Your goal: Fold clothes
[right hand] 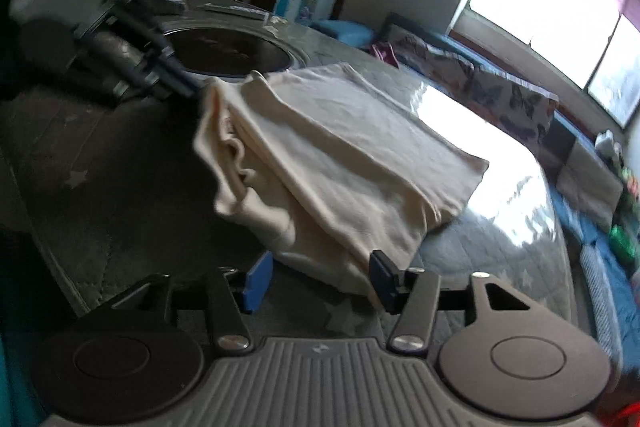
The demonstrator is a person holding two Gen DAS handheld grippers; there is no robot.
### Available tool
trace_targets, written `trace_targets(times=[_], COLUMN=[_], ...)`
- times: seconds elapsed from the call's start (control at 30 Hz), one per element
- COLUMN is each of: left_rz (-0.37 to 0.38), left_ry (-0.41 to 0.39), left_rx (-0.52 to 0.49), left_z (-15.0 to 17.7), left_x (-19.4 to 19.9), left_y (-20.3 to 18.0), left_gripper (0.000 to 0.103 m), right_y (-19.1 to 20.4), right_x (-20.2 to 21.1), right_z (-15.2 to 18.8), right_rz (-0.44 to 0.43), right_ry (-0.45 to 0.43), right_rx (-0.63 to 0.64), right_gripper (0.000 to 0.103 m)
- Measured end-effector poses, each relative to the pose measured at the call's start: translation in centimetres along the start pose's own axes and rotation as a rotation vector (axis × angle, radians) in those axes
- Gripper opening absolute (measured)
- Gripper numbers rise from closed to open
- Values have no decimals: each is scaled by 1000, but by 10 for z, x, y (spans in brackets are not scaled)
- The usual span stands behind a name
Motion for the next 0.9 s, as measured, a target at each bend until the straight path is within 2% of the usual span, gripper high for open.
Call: trace_targets(times=[0.17, 0.27, 0.33, 0.4, 0.53, 0.6, 0.67, 0.73, 0.8, 0.9], left_rz=[21, 26, 29, 21, -3, -37, -67, -65, -83, -127], left_ry=[-3, 2, -1, -4, 11, 29, 29, 35, 50, 74], left_rx=[99, 131, 130, 110, 84, 70, 58, 41, 3, -45], left_z=[-11, -14, -14, -13, -1, 5, 11, 16, 20, 24], left_x=[-6, -10, -9, -6, 3, 7, 12, 13, 11, 3], left_y=[20, 28, 28, 25, 17, 12, 7, 2, -4, -7], left_gripper=[9, 9, 9, 13, 18, 41, 44, 45, 51, 51], right_y=[7, 9, 8, 2, -13, -21, -26, -30, -33, -34], right_x=[-12, -20, -23, -26, -28, -27, -27, -27, -28, -27], right_z=[-4, -9, -14, -21, -34, -40, -47, -53, -57, -62], right_rz=[-12, -33, -55, -75, -120, -136, -144, -154, -150, -144], right_ry=[-39, -59, -62, -46, -31, -30, -29, -32, -37, -48], right_rx=[45, 41, 20, -33, -129, -175, -206, -226, -233, -229], right_gripper=[56, 49, 29, 17, 13, 12, 12, 11, 11, 11])
Point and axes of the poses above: each gripper's, at about its wrist camera, not at the fingertips, and x roughly against the way its jaws point, y to its left, z to its underside, the point moved 1 cm from there along -x, roughly the way its jaws point, and after that the axes turned 12 degrees about -x, right-handed, at the moved point
